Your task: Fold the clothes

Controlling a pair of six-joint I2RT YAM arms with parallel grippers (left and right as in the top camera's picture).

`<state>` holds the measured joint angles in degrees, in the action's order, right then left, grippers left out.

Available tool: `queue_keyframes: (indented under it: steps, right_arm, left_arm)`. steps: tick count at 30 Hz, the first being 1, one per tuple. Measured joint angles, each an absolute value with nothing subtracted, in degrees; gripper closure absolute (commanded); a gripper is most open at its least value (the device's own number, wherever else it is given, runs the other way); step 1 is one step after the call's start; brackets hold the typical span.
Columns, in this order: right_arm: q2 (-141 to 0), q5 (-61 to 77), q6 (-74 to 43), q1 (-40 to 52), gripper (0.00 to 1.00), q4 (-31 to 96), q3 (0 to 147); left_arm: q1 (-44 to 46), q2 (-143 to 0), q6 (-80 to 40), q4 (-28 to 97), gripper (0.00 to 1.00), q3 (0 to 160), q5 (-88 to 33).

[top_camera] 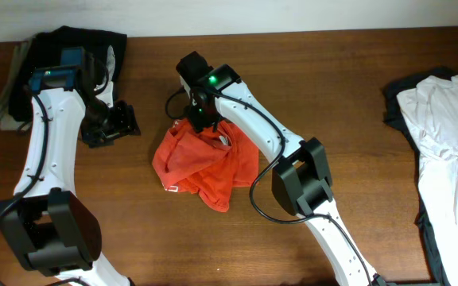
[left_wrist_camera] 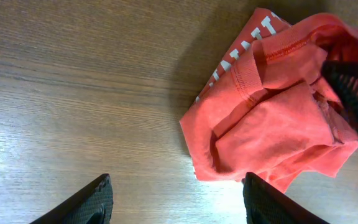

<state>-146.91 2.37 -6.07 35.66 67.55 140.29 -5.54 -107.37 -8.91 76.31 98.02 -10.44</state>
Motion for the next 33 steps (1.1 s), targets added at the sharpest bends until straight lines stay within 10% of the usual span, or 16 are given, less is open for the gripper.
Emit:
queue_keyframes:
  steps: [5,9,23,27,30,33]
  right_arm:
    - [-146.91,0.84,-6.22,35.07,0.67,67.44,140.29]
    - [-146.91,0.4,-6.85,33.56,0.96,68.03,140.29]
    - [-146.91,0.25,-8.93,24.77,0.93,83.26,140.77]
    - [-146.91,0.14,-8.8,21.19,0.6,85.65,140.77]
    - [-146.91,0.21,-9.08,19.18,0.19,86.98,140.77]
    - [-146.91,-0.38,-9.02,17.85,0.15,88.75,140.77]
  left_arm:
    - [-5.54,-107.37,-8.91,76.27,0.32,98.02,-10.44]
    - [-5.54,-107.37,-8.91,76.14,0.32,98.02,-10.44]
    - [-5.54,-107.37,-8.88,75.64,0.32,98.02,-10.44]
    - [-5.54,-107.37,-8.88,75.66,0.32,98.02,-10.46]
    - [-5.54,-107.37,-8.91,75.68,0.32,98.02,-10.44]
    - [-5.54,-107.37,-8.88,75.68,0.32,98.02,-10.44]
